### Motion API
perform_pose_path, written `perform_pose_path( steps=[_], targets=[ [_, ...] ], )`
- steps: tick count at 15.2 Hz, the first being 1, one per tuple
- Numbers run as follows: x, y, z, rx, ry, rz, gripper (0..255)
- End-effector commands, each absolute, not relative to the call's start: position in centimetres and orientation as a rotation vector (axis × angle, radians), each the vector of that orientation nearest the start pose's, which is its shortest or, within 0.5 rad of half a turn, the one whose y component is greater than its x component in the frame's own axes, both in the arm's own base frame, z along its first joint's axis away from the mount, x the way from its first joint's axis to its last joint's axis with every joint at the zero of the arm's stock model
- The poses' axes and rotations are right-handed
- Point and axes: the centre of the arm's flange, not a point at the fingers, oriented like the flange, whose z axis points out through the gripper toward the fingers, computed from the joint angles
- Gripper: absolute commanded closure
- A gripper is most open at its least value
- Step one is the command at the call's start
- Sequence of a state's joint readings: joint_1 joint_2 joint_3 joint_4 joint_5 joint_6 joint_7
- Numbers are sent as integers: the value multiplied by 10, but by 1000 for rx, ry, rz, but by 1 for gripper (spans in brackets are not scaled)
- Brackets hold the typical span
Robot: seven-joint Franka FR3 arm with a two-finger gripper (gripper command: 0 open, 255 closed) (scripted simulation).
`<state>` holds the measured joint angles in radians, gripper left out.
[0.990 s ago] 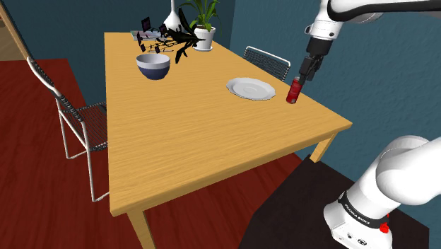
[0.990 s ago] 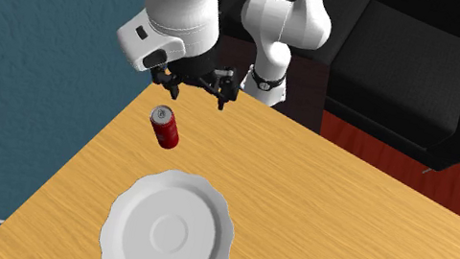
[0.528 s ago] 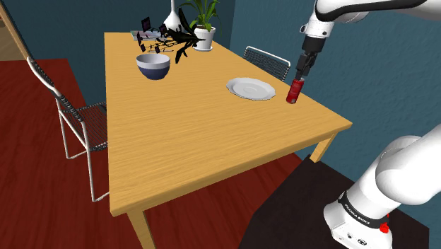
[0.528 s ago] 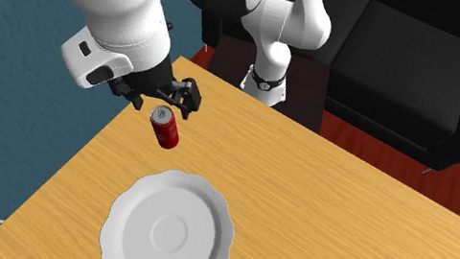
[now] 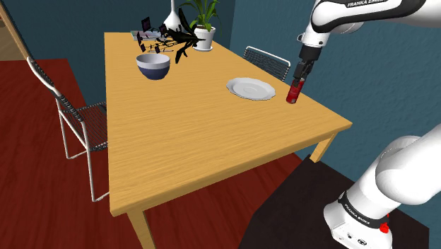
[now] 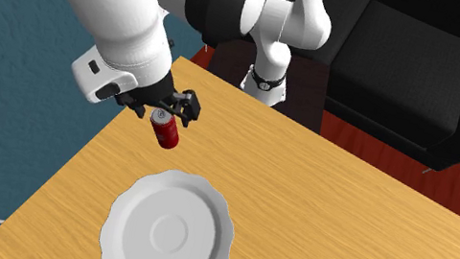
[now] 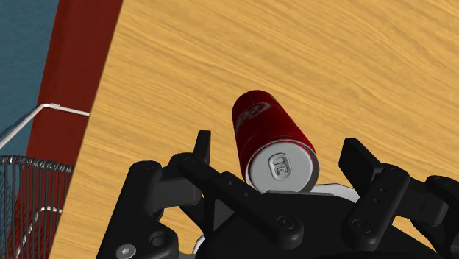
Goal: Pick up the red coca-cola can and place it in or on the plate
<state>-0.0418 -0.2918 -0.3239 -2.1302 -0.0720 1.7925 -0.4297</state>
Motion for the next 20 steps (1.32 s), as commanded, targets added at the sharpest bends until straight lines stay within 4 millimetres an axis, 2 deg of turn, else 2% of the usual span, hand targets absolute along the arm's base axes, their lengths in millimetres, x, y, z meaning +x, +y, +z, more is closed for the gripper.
perform_pose_path(
  steps=[1,5,6,15,20],
  targets=[
    [429,-183,518,-3094,-151,72,0],
    [429,-183,518,-3094,-151,72,0],
    [429,-183,518,-3094,-151,72,255],
    [429,-183,518,-3094,-151,72,255],
    [429,-183,544,-3094,-151,72,255]
  ],
)
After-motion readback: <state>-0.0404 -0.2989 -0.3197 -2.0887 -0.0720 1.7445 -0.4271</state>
